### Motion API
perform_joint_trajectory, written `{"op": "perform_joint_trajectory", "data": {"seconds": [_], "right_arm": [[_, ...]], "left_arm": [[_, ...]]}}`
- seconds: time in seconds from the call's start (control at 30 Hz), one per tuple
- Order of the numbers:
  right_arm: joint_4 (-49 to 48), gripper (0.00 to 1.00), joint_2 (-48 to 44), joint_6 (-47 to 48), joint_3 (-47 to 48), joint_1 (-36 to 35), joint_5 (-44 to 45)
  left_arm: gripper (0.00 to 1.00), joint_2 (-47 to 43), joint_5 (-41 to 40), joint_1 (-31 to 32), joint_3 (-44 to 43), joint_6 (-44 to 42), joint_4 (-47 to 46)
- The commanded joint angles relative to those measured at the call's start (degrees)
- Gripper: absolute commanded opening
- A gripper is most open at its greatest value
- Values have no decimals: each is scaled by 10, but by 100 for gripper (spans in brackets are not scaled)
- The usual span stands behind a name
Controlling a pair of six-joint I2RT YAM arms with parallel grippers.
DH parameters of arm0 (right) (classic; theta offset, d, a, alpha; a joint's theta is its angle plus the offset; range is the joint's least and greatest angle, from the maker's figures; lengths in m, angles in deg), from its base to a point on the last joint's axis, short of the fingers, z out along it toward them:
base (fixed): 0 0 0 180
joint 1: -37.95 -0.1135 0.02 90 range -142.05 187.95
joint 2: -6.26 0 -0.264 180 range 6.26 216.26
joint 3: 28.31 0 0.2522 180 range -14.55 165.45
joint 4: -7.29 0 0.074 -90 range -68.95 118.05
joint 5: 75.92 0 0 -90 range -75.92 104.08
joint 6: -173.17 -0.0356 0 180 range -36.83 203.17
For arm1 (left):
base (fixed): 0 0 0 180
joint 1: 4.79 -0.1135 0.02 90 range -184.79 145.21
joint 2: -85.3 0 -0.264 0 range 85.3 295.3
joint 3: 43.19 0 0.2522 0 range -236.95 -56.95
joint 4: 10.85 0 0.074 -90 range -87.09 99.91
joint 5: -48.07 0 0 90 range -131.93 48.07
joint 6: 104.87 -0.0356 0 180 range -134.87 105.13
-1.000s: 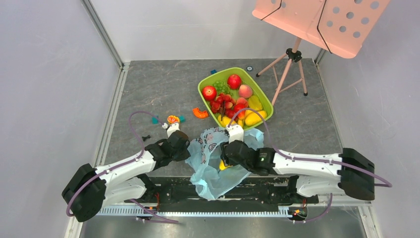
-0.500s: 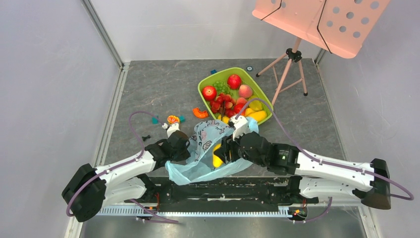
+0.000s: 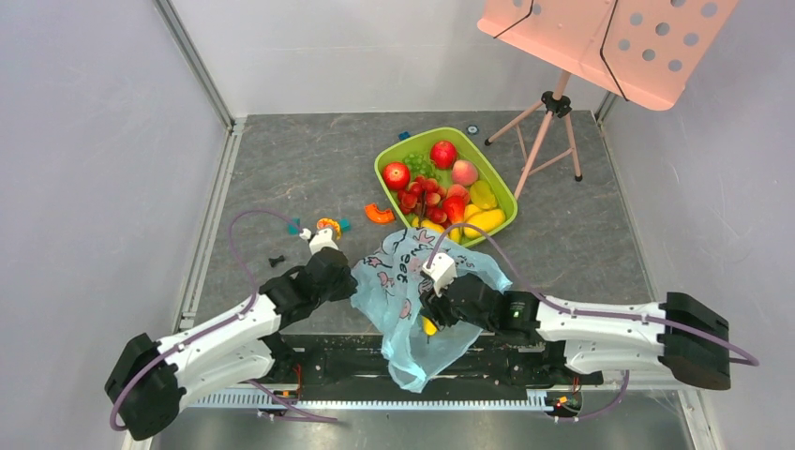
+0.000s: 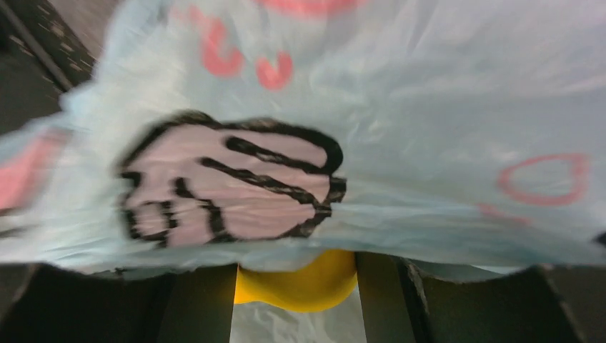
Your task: Take the fake fruits out of the plastic bag
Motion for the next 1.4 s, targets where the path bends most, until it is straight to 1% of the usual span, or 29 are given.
{"op": "perform_joint_trajectory", "data": {"seconds": [0.0,0.1,0.2,0.37,0.6,0.73,0.87,0.9,0.93,1.0,1.07,1.2,1.37], "right_arm": [[-99,20,21,35,-7,-2,17],[-82,19,23,31,15,-1,-10],[-29,19,16,30,54,-2,-42],[45,18,-37,17,95,-2,-89],[164,19,-115,10,175,-2,-90],[220,21,-119,8,249,-2,-87],[265,20,-79,6,330,-2,-55],[272,20,-60,4,355,-1,-44],[283,22,-40,-1,377,-1,-31],[310,25,15,0,433,2,-9],[326,25,74,8,481,11,12],[317,22,175,25,551,55,14],[281,18,271,55,608,149,-41]], "left_arm": [[7,-39,-37,4,10,-50,-7],[7,-43,-39,4,17,-50,-6],[7,-30,-34,4,17,-42,-7],[6,-16,-33,4,11,-40,-13],[7,-11,-41,4,-2,-42,-7],[7,-4,-40,4,-4,-40,-7],[7,0,-37,4,-7,-38,-7],[7,1,-37,4,-8,-39,-7],[7,1,-36,4,-9,-39,-6],[7,-2,-37,4,-11,-40,-1],[8,-5,-38,4,-13,-41,5],[8,-24,-43,4,-12,-41,22],[9,-57,-49,4,1,-38,43]]}}
